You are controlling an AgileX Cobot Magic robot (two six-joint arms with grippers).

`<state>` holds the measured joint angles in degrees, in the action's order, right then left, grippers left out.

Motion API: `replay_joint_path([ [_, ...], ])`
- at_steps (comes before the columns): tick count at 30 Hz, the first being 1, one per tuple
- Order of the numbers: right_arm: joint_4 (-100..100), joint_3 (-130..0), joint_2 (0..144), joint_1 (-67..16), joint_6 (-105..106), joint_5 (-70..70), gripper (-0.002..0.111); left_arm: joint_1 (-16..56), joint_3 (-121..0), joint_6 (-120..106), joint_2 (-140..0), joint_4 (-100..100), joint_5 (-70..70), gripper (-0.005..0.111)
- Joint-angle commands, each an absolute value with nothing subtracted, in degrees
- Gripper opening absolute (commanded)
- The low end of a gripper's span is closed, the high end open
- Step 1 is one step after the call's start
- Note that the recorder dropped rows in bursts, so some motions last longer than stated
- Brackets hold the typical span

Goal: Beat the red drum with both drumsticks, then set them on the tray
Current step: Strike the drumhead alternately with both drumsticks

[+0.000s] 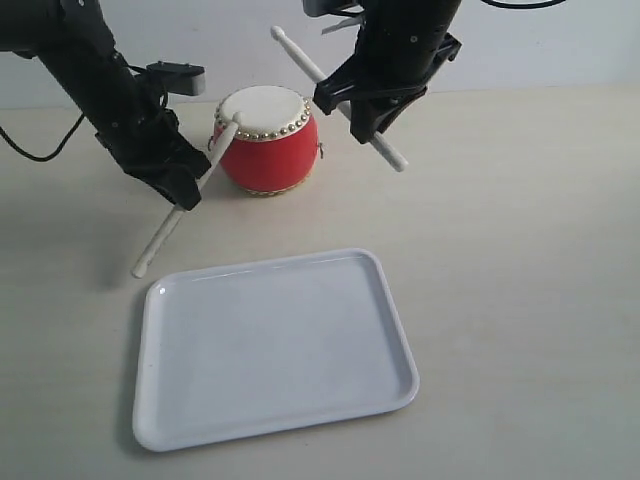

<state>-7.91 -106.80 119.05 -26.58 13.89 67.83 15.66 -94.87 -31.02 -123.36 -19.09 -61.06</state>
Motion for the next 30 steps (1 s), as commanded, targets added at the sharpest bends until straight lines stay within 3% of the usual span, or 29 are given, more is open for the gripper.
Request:
replay_joint_path([
  [1,-9.74,-107.19,119.28,-26.61,15.52,69.52,0.000,15.91,-97.71,-28.26,-121.82,-17.91,-65.39,0.000],
  [13,-10.68,-107.19,130.43,-26.61,14.22,68.32,0.000,15.91,-98.14,-25.22,-114.82,-17.74,-67.35,0.000],
  [30,-12.68,-107.19,113.29,-26.61,14.79,69.96,0.000,19.07,-98.78,-26.82,-127.57,-15.67,-60.26,0.000],
])
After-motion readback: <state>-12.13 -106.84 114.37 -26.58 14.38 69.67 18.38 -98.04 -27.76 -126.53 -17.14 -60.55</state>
